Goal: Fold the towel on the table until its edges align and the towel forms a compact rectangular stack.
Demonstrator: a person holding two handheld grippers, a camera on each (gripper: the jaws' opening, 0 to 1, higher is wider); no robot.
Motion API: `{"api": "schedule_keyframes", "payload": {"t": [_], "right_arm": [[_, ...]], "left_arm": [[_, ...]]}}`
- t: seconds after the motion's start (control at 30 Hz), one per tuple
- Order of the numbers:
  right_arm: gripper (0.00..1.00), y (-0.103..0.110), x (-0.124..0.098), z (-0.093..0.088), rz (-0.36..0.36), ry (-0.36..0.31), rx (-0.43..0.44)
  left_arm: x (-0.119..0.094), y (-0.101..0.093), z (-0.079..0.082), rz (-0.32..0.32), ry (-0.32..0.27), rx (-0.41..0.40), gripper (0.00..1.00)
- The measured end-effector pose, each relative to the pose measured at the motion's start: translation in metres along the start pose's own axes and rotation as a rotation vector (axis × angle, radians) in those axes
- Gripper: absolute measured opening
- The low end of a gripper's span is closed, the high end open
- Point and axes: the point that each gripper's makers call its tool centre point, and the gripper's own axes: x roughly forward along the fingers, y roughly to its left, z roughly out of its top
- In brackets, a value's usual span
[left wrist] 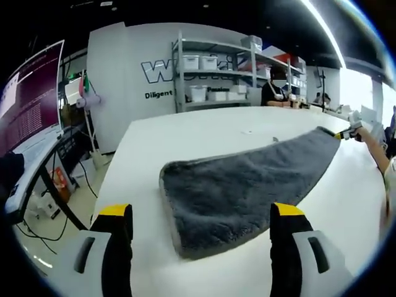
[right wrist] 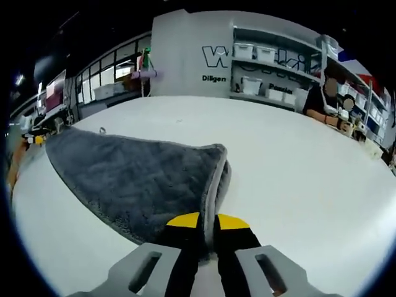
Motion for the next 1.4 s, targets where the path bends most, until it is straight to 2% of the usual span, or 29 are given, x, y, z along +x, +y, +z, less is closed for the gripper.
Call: {"api": "schedule_keyframes", "payload": {"t": [0.27,0.5,0.53,0.83,0.97,1.07,1.17,1.3,1.4], "right_arm": [[0.04,-0.034,-0.009,-0.007,-0.09,0.016,-0.044],[0.04,-0.068,-0.017,-0.013,-0.205,0.049,-0.128],[0.04,-0.073,-0.018,-0.013,-0.226,0.055,-0.163],[0.04,-0.098,-0.023,-0.018,-0.343,0.136,-0.267],[0.04,-0.111,-0.024,-0.02,-0.366,0.146,-0.312],[0.03,-0.118,-0.024,-0.021,-0.376,0.143,-0.299],[0.03,-0.126,-0.025,-0.022,-0.412,0.164,-0.328],[0.03,-0.126,-0.026,-0.02,-0.461,0.214,-0.422],[0.03,-0.125,-0.025,-0.017,-0.513,0.261,-0.539]], "left_arm": [[-0.002,0.002,0.001,0.009,-0.005,0.01,0.87],[-0.001,0.002,-0.001,0.005,0.005,0.005,0.88],[-0.001,0.001,-0.001,0.004,0.006,0.004,0.88],[-0.002,0.002,-0.001,0.013,0.004,0.011,0.88],[-0.002,0.002,-0.001,0.011,0.005,0.011,0.88],[-0.001,0.001,-0.001,0.007,0.006,0.009,0.88],[-0.001,0.002,-0.001,0.008,0.007,0.01,0.88],[-0.002,0.002,-0.001,0.008,0.008,0.011,0.88],[-0.001,0.002,-0.001,0.007,0.009,0.011,0.88]]}}
